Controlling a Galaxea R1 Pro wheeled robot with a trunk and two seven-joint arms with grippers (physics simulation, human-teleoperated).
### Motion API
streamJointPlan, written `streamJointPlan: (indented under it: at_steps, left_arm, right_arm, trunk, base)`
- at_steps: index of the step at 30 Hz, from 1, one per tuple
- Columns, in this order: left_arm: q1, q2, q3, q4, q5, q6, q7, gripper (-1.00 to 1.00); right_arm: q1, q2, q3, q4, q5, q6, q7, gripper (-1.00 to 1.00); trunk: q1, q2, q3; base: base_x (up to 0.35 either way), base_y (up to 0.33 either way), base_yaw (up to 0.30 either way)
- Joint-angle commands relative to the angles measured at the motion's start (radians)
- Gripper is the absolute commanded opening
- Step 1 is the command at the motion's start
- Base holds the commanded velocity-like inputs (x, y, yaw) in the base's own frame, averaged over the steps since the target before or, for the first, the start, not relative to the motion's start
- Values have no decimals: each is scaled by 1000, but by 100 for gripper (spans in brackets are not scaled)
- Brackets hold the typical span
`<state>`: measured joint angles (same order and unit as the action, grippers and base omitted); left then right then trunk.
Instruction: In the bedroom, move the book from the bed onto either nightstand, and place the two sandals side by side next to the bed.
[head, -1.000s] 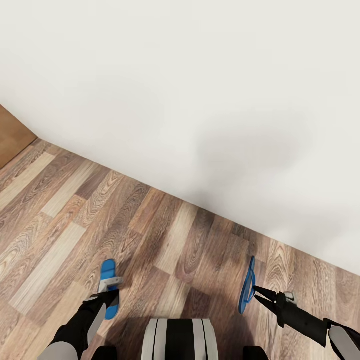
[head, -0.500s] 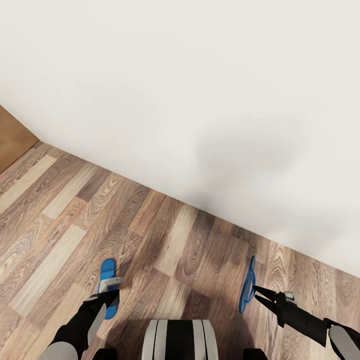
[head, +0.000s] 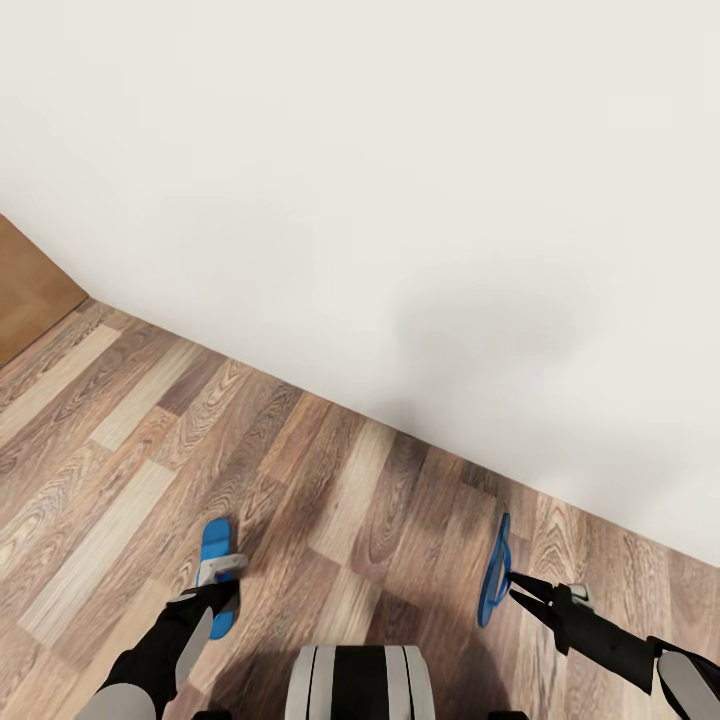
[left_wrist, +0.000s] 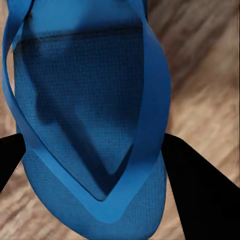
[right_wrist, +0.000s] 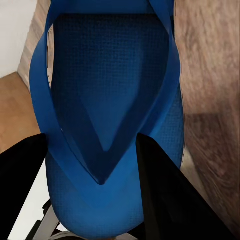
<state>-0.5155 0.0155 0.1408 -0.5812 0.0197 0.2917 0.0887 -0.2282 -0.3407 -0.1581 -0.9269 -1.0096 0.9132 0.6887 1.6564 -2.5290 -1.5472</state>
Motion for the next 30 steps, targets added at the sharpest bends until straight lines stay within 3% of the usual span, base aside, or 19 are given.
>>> streamJointPlan:
  at_steps: [1,20,22,24,28,30]
  left_arm:
    - [0,0,0,-2,2,6,3,-100]
    - [0,4,2,-3,18,5,-18,-100]
    - [0,7,2,-3,44,6,-72,-100]
    - [0,26,2,-3,62,7,-163,-100]
    - [0,57,2,-3,72,9,-432,-100]
    - [0,73,2,-3,73,9,-533,-100]
  right_arm:
    - [0,0,-1,0,3,4,3,-100]
    - [0,0,-5,2,4,4,3,-100]
    - [0,0,-6,3,5,4,2,-100]
    - [0,0,-5,3,5,4,2,-100]
    - [0,0,-5,3,5,4,3,-100]
    - [0,0,-5,4,5,4,3,-100]
  trunk:
    - [-1,0,3]
    - [-9,4,77]
    - [-10,5,85]
    - [-11,5,92]
    - [-13,6,108]
    - [-14,7,116]
  base:
    - [0,0,0]
    - [0,0,0]
    - [0,0,0]
    - [0,0,0]
    - [0,0,0]
    - [0,0,0]
